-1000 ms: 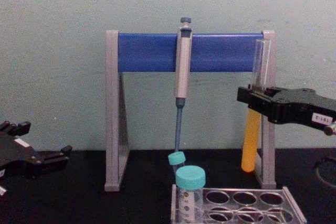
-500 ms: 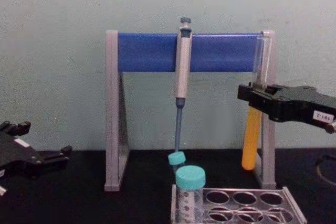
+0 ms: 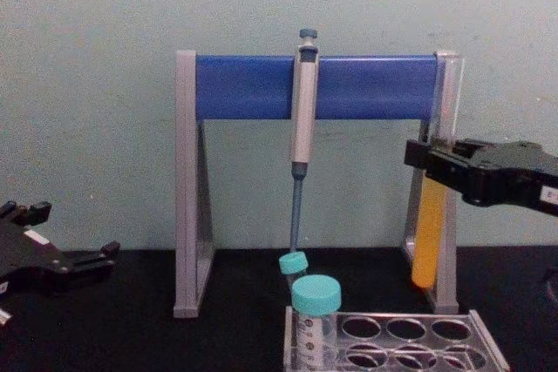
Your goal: Pick up the test tube from the test tube rack, shake it, then place it back into the test tube rack.
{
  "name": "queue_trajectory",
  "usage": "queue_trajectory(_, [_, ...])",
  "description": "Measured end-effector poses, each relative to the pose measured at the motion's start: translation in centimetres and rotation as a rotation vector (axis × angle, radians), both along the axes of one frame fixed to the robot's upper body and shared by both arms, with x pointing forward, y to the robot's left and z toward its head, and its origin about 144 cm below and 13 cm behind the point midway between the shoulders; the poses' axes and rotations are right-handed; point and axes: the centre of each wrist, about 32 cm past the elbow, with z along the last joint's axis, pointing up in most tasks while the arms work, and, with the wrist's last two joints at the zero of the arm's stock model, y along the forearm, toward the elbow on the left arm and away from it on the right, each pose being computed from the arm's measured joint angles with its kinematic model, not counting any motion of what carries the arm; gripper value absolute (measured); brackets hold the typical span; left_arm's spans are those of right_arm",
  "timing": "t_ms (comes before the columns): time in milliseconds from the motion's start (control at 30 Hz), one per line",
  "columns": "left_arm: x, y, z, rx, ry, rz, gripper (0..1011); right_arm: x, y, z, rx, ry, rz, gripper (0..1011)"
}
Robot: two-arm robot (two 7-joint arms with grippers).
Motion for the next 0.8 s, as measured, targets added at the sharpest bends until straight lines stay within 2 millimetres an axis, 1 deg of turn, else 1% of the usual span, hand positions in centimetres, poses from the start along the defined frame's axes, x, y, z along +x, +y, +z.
queue_trajectory(133, [0.0, 0.0, 0.0, 0.000, 0.000, 0.000, 1001, -1.1, -0.5, 0.2, -0.016, -0.013, 0.001, 230])
queue_trajectory(400, [0.0, 0.0, 0.0, 0.000, 0.000, 0.000, 1001, -2.6, -1.1, 0.1, -0.037, -0.015, -0.011, 230])
queue_trajectory(633, [0.0, 0.0, 0.0, 0.000, 0.000, 0.000, 1001, -3.2, -1.2, -0.4, -0.035, 0.003, -0.016, 230])
queue_trajectory(800, [0.0, 0.0, 0.0, 0.000, 0.000, 0.000, 1001, -3.2, -1.2, -0.8, -0.031, 0.019, -0.023, 230])
